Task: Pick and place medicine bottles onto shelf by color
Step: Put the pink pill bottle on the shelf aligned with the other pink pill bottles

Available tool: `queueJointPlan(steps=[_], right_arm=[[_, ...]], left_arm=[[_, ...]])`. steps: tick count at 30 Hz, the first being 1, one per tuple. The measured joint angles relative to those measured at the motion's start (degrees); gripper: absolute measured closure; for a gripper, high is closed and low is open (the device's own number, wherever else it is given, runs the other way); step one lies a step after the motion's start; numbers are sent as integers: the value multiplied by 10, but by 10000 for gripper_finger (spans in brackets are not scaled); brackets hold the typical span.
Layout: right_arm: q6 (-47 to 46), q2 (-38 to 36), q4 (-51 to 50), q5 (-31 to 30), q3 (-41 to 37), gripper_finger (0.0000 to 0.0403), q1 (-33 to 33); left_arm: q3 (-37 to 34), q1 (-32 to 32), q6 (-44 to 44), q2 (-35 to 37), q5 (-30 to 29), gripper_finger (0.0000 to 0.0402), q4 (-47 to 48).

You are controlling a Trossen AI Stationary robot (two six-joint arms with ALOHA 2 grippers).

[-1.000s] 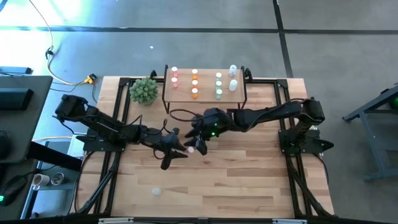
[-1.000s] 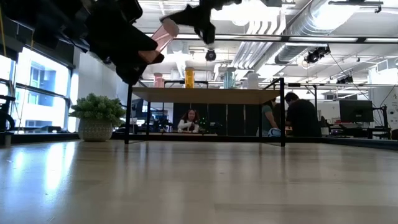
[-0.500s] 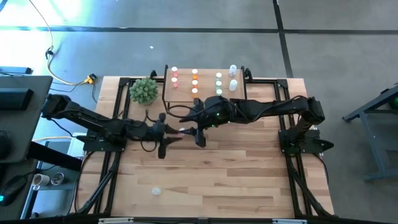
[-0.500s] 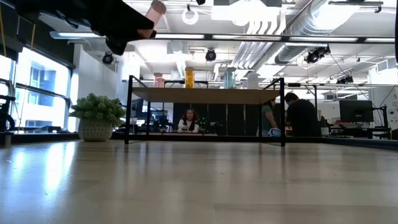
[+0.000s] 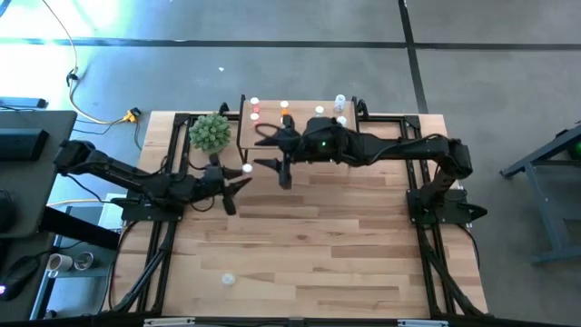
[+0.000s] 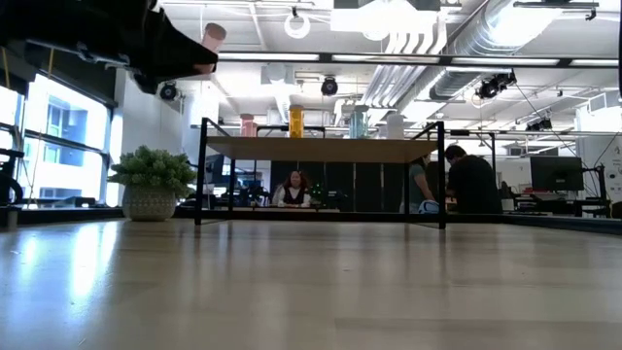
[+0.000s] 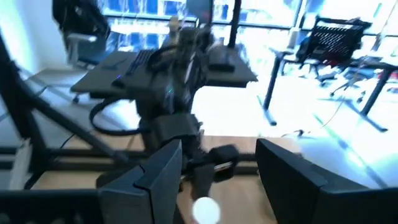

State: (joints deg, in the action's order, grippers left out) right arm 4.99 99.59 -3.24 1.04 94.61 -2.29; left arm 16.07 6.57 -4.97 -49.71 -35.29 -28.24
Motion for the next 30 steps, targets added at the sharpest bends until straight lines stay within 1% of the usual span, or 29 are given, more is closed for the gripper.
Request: queueJointPlan(steps=[5, 8, 12, 16, 18, 21, 26, 30], right_arm=[[10, 0, 36, 24, 0, 205, -24], [14, 0, 59, 43, 0, 205, -36], [15, 0, 90, 67, 0, 205, -49], [29, 0, 117, 76, 0, 205, -64], [30, 1, 129, 90, 0, 205, -74], [27, 1, 143, 92, 0, 205, -85], [26, 1, 152, 91, 1, 205, -99], [14, 8, 127, 91, 25, 205, -101]], left_arm=[[-48, -15, 35, 7, -16, 303, -108], [-67, -32, 37, 7, -16, 302, -143], [-72, -54, 49, 7, -13, 302, -146], [-72, -77, 71, 7, 4, 302, -155], [-72, -90, 71, 7, 6, 302, -155], [-72, -110, 71, 7, 8, 302, -155], [-72, -142, 71, 7, 49, 302, -155], [-72, -161, 67, 7, 83, 302, -155]])
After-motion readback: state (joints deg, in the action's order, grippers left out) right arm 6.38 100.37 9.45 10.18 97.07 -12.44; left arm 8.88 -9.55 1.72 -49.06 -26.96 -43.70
